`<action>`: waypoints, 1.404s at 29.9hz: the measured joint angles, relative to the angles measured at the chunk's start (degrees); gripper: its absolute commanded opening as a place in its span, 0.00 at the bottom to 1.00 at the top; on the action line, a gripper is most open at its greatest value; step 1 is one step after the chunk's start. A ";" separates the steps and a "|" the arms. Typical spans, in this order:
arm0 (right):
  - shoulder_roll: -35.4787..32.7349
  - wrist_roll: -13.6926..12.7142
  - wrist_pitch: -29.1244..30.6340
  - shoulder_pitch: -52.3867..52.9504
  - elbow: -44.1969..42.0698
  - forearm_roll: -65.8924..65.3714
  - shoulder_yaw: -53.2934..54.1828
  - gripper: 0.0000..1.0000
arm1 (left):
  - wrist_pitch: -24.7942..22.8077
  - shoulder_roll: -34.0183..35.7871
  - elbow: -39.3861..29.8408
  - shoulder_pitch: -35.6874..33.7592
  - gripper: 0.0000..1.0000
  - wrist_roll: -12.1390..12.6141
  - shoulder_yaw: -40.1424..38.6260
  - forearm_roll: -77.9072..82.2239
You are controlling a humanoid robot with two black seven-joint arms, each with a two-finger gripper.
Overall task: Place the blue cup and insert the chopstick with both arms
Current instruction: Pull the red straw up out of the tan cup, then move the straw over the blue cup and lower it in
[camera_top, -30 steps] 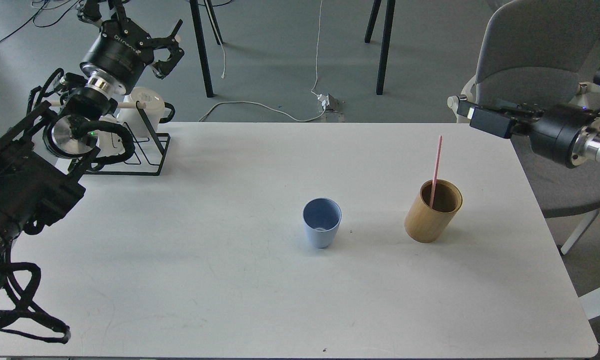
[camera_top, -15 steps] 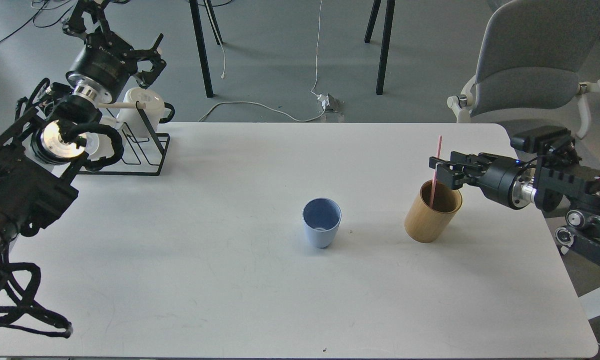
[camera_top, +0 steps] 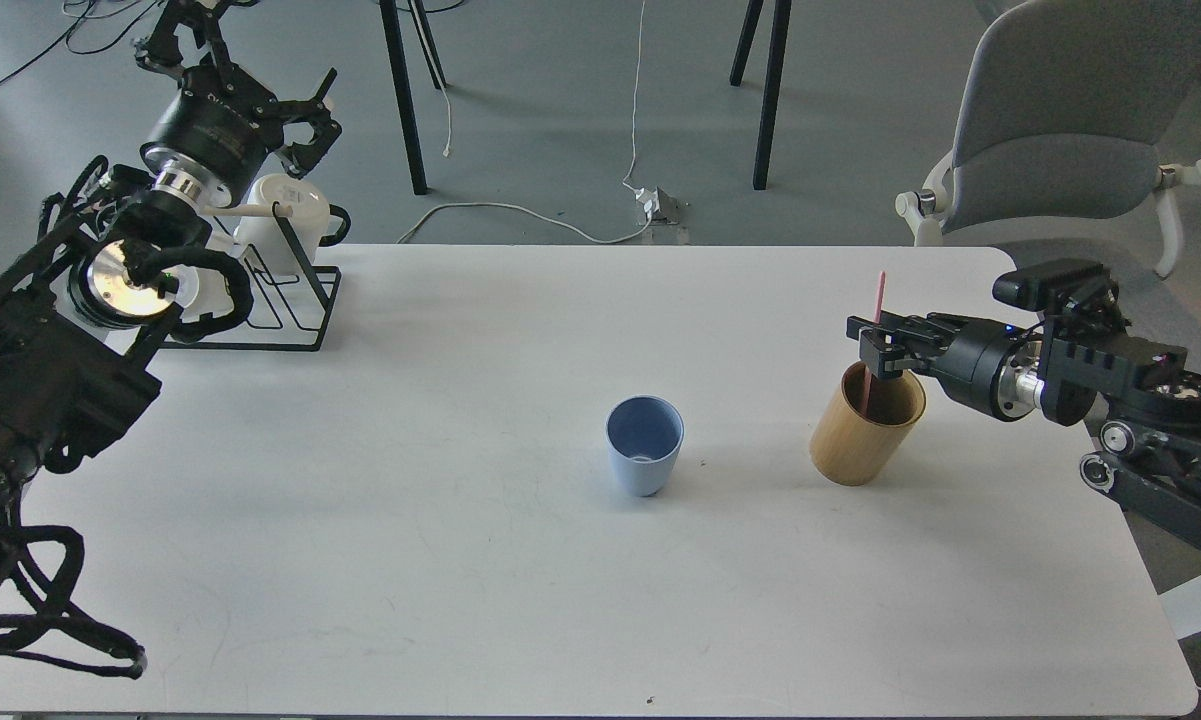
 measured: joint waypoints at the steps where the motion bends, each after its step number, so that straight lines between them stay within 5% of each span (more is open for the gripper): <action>1: 0.24 -0.05 0.04 0.00 -0.05 0.00 -0.20 0.13 | 0.00 0.00 -0.01 0.00 1.00 0.00 0.00 0.02; 7: 0.89 -0.20 0.16 0.53 -0.10 -0.01 -1.90 0.01 | 0.00 0.00 -0.01 -0.33 1.00 0.15 0.00 0.06; 26: -11.73 -0.05 0.44 15.19 11.63 5.44 1.55 0.01 | 0.00 0.62 0.07 -0.87 1.00 0.18 0.00 0.07; 34: 2.43 -2.08 0.62 19.23 8.65 16.27 4.55 0.01 | 0.00 0.75 0.00 -1.29 1.00 1.91 0.00 0.07; 42: 15.35 -2.76 0.66 19.53 4.68 16.13 -5.37 0.01 | 0.00 0.70 0.07 -1.88 1.00 1.11 -0.03 0.07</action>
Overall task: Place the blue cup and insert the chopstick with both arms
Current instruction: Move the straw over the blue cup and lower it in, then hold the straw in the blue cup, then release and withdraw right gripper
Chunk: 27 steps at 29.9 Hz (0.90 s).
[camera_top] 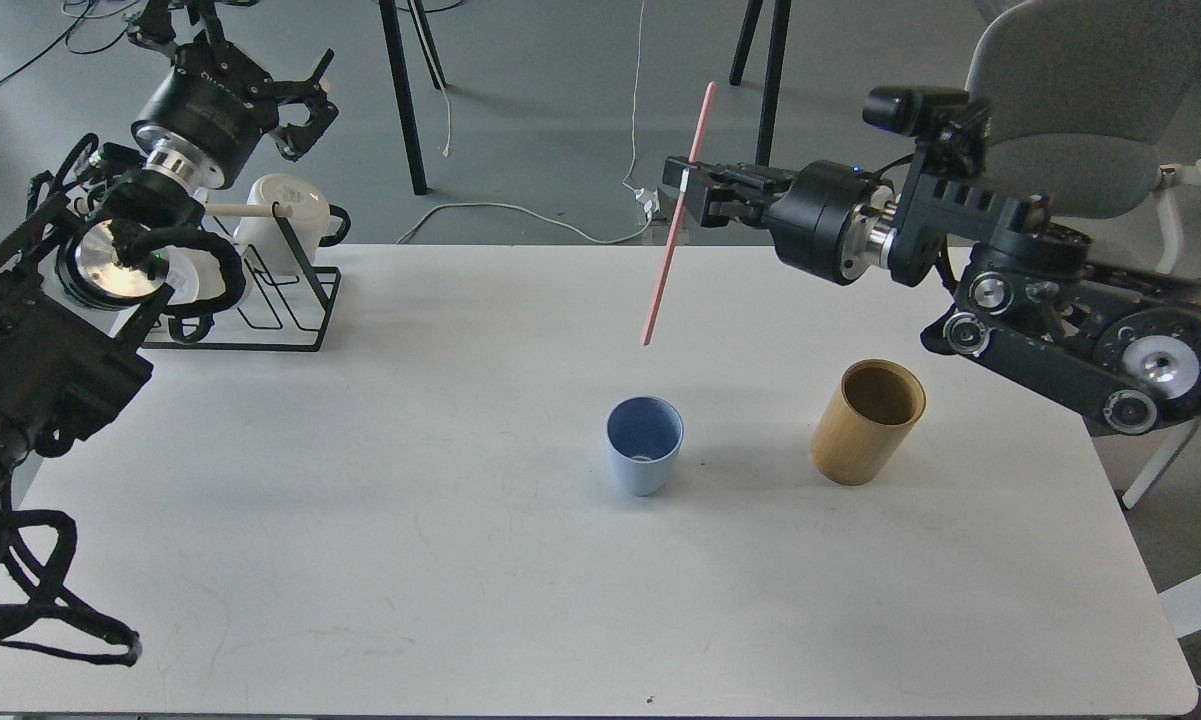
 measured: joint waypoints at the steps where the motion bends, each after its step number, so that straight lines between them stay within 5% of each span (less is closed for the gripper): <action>1: 1.07 0.02 0.00 -0.01 -0.72 -0.02 -1.14 0.01 | 0.00 0.00 0.00 -0.01 1.00 -0.02 -0.03 0.00; 15: 2.59 0.07 -0.02 -1.74 -2.40 -1.01 -6.72 0.03 | 0.00 0.26 0.02 0.30 1.00 -0.06 0.20 0.26; 23: 3.15 0.07 -0.08 -5.11 -3.44 -1.02 -6.80 0.22 | 0.00 0.42 0.02 0.31 1.00 -0.06 0.20 0.26; 27: 3.21 0.07 -0.18 -5.94 -3.96 -1.02 -6.63 0.52 | 0.00 0.44 0.02 0.31 1.00 -0.13 0.20 0.26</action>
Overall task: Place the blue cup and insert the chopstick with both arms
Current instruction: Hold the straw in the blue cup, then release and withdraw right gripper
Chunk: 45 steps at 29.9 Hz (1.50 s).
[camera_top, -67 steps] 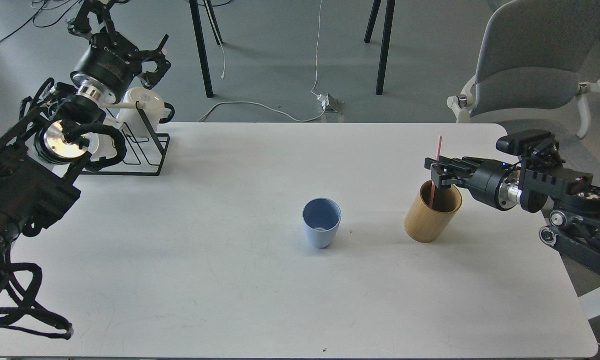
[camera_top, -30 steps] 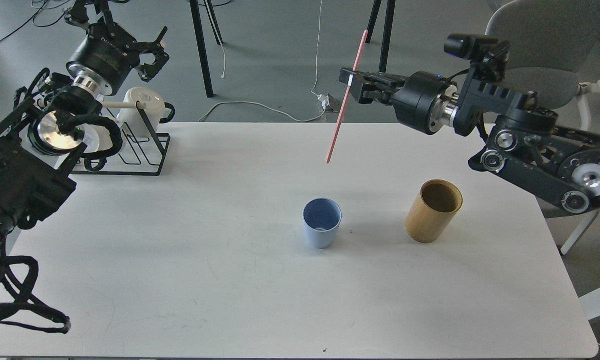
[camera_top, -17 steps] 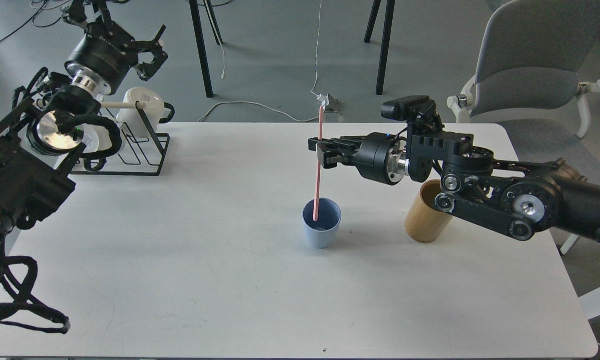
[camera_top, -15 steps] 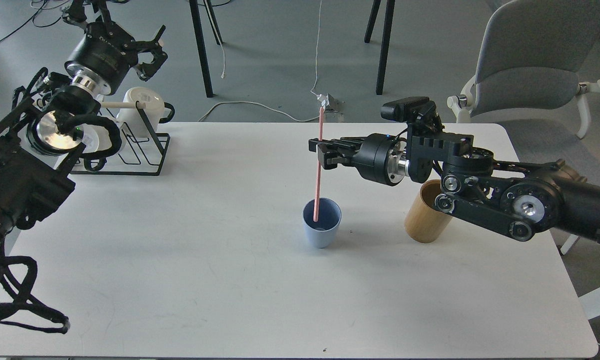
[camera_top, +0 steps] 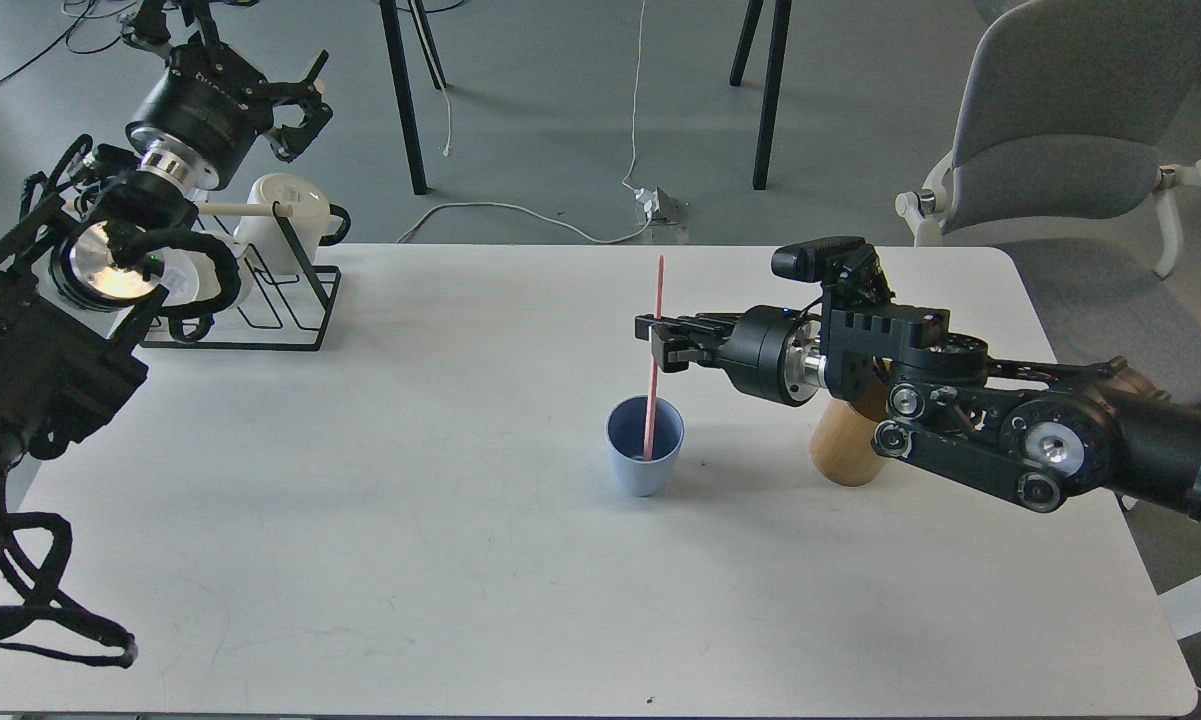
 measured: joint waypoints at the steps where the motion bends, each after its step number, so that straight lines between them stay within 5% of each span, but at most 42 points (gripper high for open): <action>1: 0.00 0.00 -0.01 -0.21 -0.05 0.01 0.13 0.56 | 0.00 0.00 0.00 0.00 1.00 0.00 0.00 0.00; 4: -0.42 0.22 -0.11 -0.40 0.02 0.38 0.70 0.64 | 0.00 0.02 0.00 0.02 1.00 0.00 0.00 0.00; 11: -0.69 0.61 -0.35 -0.83 0.20 0.69 1.12 0.64 | 0.00 0.02 0.00 0.09 1.00 0.07 0.00 0.00; 16: -0.69 0.62 -0.34 -1.24 0.20 0.45 0.51 0.32 | 0.00 0.02 0.00 0.09 1.00 0.08 0.00 0.00; 19: -0.69 0.62 -0.28 -1.34 0.21 0.20 0.13 0.22 | 0.00 0.03 0.00 0.15 1.00 0.08 0.00 0.00; 22: -0.69 0.62 -0.21 -1.34 0.22 0.11 -0.02 0.23 | 0.00 0.09 0.00 0.17 1.00 0.08 0.00 0.00; 25: -0.69 0.62 -0.19 -1.34 0.18 0.10 -0.03 0.40 | 0.00 0.10 0.00 0.17 1.00 0.08 0.00 0.00; 30: -0.62 0.62 -0.20 -1.34 0.15 0.28 0.48 0.52 | 0.00 0.10 0.00 0.17 1.00 0.08 0.00 0.00; 31: -0.56 0.62 -0.22 -1.36 0.17 0.32 0.59 0.50 | 0.00 0.10 0.00 0.17 1.00 0.08 0.00 0.00; 36: -0.34 0.62 -0.25 -1.40 0.20 0.30 0.58 0.13 | 0.00 0.10 0.00 0.17 1.00 0.08 0.00 0.00; 45: -0.25 0.62 0.06 -1.24 0.21 0.02 0.00 0.04 | 0.00 0.52 0.00 0.17 1.00 0.08 0.00 0.00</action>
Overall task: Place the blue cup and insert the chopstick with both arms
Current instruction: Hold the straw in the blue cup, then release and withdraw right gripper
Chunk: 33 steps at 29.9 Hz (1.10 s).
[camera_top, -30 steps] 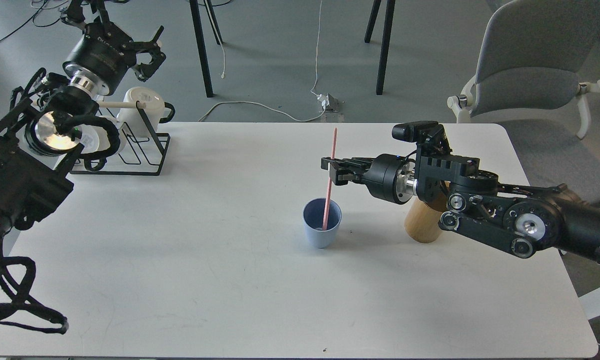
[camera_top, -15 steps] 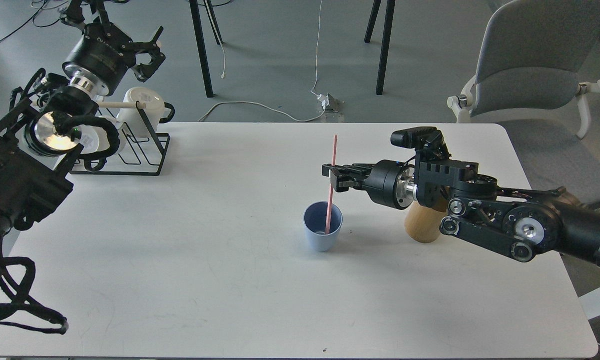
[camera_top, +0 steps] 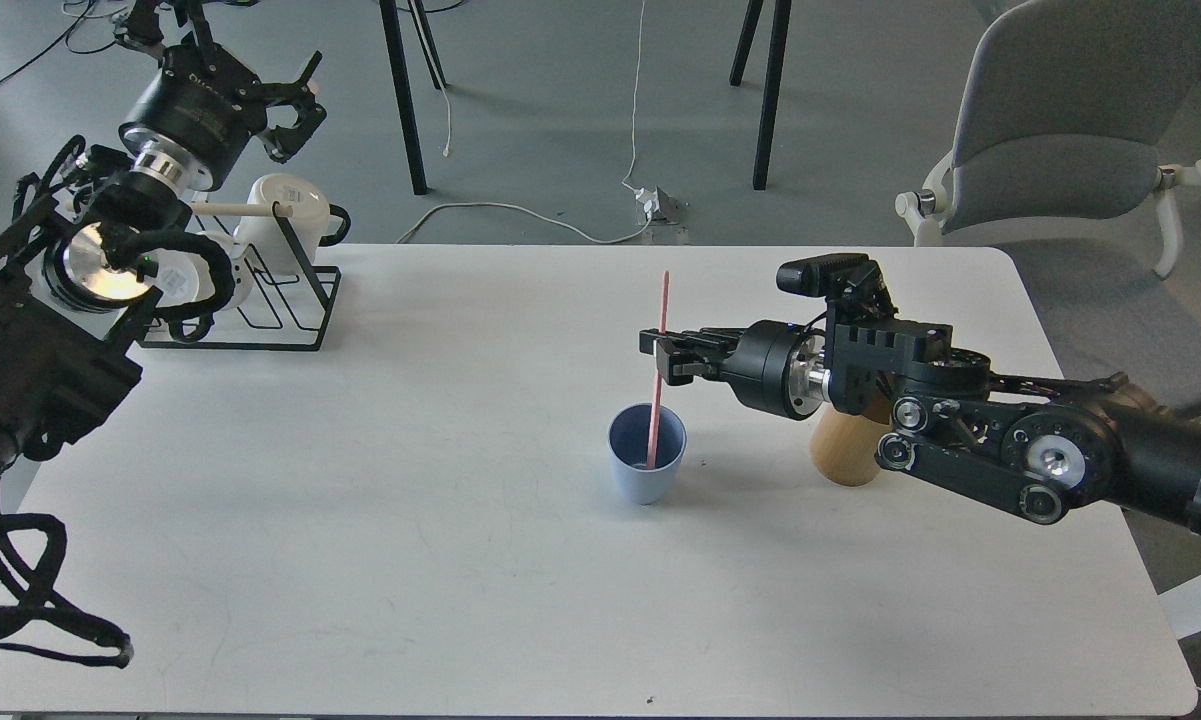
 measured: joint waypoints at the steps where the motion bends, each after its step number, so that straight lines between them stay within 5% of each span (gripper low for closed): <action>1: 0.00 0.00 0.01 -0.06 0.00 -0.03 -0.02 0.05 | 0.00 0.00 0.00 0.00 1.00 0.00 0.00 0.00; 5: 0.10 0.00 0.00 -0.23 -0.08 -0.06 -0.03 0.25 | 0.00 0.07 0.00 0.00 1.00 0.00 0.00 0.00; 17: 0.01 0.00 -0.06 -0.71 -0.01 0.44 0.79 0.56 | 0.00 0.59 0.00 0.22 1.00 0.08 0.07 0.00; 20: 0.00 0.00 -0.25 -0.84 0.08 0.80 1.20 0.76 | 0.00 1.29 0.00 0.25 1.00 0.13 0.09 0.00; 22: -0.15 0.00 -0.47 -0.87 0.22 1.22 2.50 0.97 | 0.00 1.56 0.00 0.26 1.00 0.17 0.09 0.00; 33: -4.44 0.00 0.37 -1.41 -0.62 27.35 23.21 1.00 | 0.00 1.22 0.23 0.26 1.00 -0.17 -0.26 -0.11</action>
